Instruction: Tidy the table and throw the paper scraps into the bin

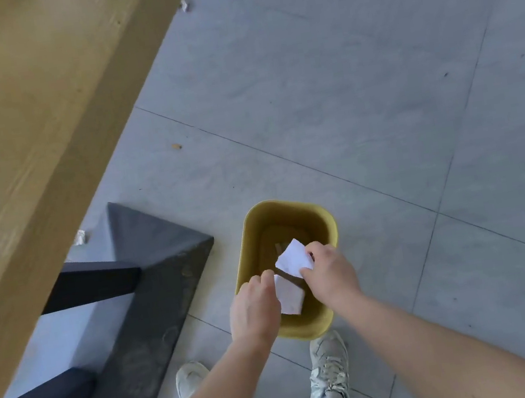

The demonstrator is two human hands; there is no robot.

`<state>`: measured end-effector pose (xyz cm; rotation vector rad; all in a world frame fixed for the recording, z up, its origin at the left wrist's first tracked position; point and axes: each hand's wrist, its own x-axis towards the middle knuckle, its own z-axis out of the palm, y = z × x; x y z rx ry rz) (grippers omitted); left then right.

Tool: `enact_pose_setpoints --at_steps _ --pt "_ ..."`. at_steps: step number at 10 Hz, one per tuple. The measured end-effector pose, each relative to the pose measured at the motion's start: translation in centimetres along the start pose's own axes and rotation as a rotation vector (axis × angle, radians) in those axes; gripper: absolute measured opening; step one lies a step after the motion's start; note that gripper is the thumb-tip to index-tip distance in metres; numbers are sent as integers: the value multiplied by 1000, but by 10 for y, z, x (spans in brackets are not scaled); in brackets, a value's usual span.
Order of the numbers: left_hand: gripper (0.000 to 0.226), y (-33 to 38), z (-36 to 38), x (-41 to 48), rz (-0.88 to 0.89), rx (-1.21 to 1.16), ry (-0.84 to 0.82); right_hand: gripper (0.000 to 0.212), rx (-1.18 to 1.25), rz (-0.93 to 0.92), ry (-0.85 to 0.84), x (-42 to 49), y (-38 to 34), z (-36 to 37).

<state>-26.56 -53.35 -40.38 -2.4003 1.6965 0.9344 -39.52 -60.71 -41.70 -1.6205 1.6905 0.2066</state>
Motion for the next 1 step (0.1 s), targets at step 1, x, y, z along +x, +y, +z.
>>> enact_pose_setpoints --at_steps 1 --pt "23 -2 8 5 -9 -35 30 32 -12 12 -20 3 5 4"
